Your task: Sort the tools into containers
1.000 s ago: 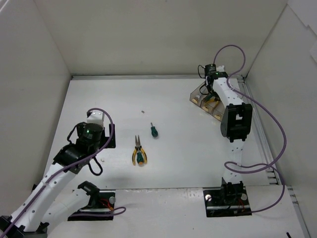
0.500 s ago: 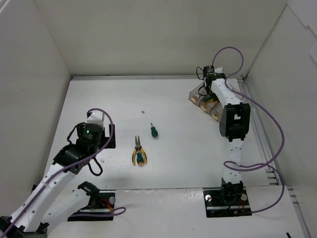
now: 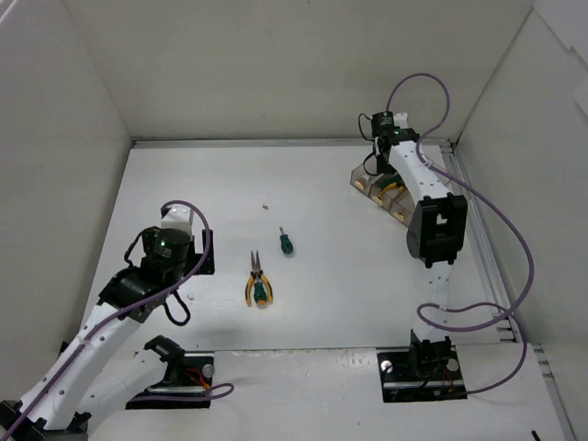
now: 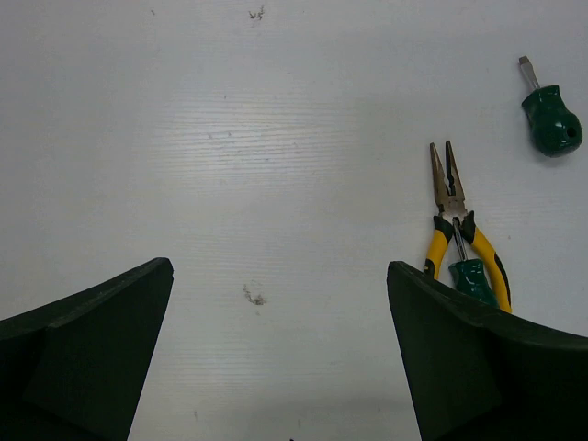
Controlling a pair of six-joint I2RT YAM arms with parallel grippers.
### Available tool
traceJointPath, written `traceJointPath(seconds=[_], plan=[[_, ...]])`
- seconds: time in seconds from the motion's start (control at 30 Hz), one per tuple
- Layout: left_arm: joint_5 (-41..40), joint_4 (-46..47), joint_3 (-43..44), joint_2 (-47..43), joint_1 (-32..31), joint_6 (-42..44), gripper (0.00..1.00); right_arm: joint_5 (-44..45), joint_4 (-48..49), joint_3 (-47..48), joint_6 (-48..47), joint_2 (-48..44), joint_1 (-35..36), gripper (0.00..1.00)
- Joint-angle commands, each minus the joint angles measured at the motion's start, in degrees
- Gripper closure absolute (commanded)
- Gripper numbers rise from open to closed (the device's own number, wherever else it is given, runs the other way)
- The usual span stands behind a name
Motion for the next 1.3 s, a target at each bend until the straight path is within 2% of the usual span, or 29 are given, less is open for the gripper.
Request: traceJointPath(seconds=[0.0,0.13,0.3,0.53,0.63,0.8,0.93,1.1,1.27], plan=[[-0.4,1.69,1.24,-0.37,0.38,0.16,0.0,-2.26,1.54,0.88,1.51,-10.85,1.68,0.35],[-0.31,1.95,1.24,-1.25,0.38,-0.02,0.0,-2.27,1.63,-0.35,0.55,-15.69,3.88,0.31],[-0.58,1.86,1.06,-2.13,0.38,-0.1,0.0,-6.92,1.81,-5.09,-0.78,-21.74,8.27,0.31],[0.04,2.04,1.06,-2.31,0.38,-0.02,0.0,-15.35,2.94,-16.69,2.2,-29.84,14.96,0.4],[0.3,2.21,0.8,-2.31,0.38,-0.02,0.0,-19.74,5.05,-23.1,4.23,-34.84,19.51,0.43],[1.18,2.57,0.71,-2.4,0.38,0.07,0.0,-22.22,6.64,-29.26,9.67,-38.45,27.25,0.47],[1.27,2.57,0.53,-2.31,0.38,0.16,0.0,-22.75,8.92,-33.57,13.54,-38.81,35.76,0.56],[1.36,2.39,0.62,-2.22,0.38,-0.1,0.0,-22.57,10.33,-36.39,19.51,-36.36,45.17,0.59],[0.83,2.04,0.71,-2.4,0.38,-0.45,0.0,-22.48,12.52,-39.03,24.7,-33.19,50.9,0.61]])
